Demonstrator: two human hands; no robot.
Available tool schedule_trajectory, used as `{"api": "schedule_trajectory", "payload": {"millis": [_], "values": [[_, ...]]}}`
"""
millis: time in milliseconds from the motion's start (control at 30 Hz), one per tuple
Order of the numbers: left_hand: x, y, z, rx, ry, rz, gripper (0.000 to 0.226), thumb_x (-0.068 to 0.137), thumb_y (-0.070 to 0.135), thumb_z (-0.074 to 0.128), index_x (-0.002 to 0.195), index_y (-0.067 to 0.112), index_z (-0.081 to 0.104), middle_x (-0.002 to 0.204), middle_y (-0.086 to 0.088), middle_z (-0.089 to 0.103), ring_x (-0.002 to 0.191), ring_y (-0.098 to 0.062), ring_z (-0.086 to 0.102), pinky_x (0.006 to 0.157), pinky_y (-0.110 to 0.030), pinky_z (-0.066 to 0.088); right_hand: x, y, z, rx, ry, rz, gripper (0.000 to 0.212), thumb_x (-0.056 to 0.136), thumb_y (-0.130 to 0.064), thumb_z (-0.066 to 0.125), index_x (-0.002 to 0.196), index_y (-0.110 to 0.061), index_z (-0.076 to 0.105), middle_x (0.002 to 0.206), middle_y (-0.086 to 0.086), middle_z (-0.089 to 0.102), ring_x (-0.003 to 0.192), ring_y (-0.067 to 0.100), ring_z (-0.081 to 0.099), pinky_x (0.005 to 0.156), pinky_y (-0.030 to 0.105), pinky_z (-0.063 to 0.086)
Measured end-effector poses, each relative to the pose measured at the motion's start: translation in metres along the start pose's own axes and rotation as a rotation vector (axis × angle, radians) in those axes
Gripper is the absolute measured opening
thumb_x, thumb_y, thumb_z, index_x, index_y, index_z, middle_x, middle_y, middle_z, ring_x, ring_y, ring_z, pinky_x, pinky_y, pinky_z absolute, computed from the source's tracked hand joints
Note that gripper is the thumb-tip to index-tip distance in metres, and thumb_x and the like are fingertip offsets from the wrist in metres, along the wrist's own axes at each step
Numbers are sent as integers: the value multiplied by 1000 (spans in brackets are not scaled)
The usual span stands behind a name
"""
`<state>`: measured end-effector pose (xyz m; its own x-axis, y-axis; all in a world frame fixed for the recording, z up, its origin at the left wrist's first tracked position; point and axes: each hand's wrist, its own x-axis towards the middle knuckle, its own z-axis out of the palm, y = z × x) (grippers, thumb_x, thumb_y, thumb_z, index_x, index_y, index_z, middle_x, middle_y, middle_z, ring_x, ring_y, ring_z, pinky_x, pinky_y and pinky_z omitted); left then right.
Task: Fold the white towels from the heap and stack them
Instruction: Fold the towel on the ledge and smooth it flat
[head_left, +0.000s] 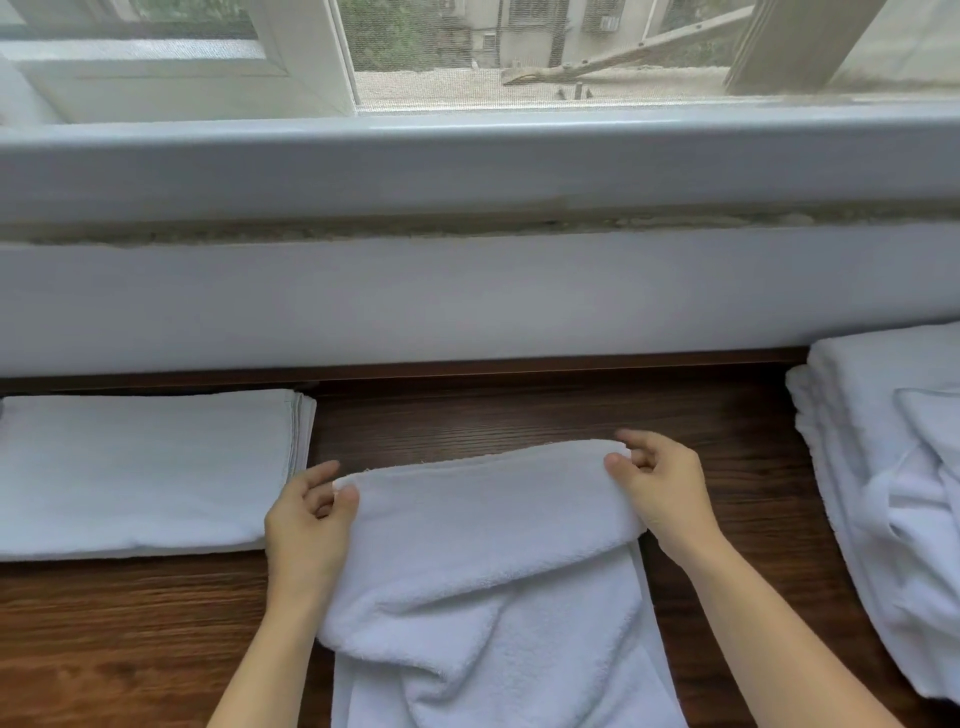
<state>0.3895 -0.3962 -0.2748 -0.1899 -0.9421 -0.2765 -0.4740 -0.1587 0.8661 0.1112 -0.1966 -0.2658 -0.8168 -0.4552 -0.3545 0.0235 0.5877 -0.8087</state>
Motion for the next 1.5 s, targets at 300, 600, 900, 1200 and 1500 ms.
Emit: {"api": "schedule_trajectory", "payload": {"millis": [300, 600, 900, 1200, 1500], "values": [[-29, 73, -50, 379, -110, 223, 16, 102, 20, 54, 89, 29, 53, 82, 4, 65, 76, -12, 57, 61, -29, 43, -34, -75, -54, -159, -179, -182, 6, 101, -18, 63, 100, -18, 69, 73, -8, 70, 60, -2, 64, 50, 17, 46], [-84, 170, -115, 67, 13, 338, 17, 106, 11, 47, 96, 18, 59, 82, -5, 72, 63, -18, 73, 48, -36, 55, -96, -167, -129, -5, -143, -538, 13, 100, -17, 65, 90, -10, 61, 51, 10, 64, 37, 24, 59, 39, 26, 44], [-115, 271, -137, -25, 191, 521, 23, 105, 7, 40, 90, 14, 56, 72, -14, 63, 44, -24, 65, 33, -26, 40, -120, -249, -172, 86, 11, -802, 17, 100, -17, 67, 95, -5, 57, 66, 15, 65, 37, 31, 63, 34, 32, 45], [-122, 320, -143, -182, 222, 502, 24, 107, 15, 39, 86, 20, 52, 79, -8, 62, 51, -22, 65, 50, -33, 52, -127, -288, -205, 350, -226, -768, 7, 103, -4, 58, 99, 1, 62, 89, 24, 70, 71, 37, 78, 57, 35, 64], [-123, 336, -125, -315, 422, 599, 13, 104, 14, 46, 99, 11, 59, 76, 4, 53, 67, -9, 47, 55, -17, 40, -125, -293, -221, 393, -122, -803, 13, 100, -12, 66, 90, -4, 64, 68, 15, 61, 44, 23, 65, 38, 29, 50]]}}
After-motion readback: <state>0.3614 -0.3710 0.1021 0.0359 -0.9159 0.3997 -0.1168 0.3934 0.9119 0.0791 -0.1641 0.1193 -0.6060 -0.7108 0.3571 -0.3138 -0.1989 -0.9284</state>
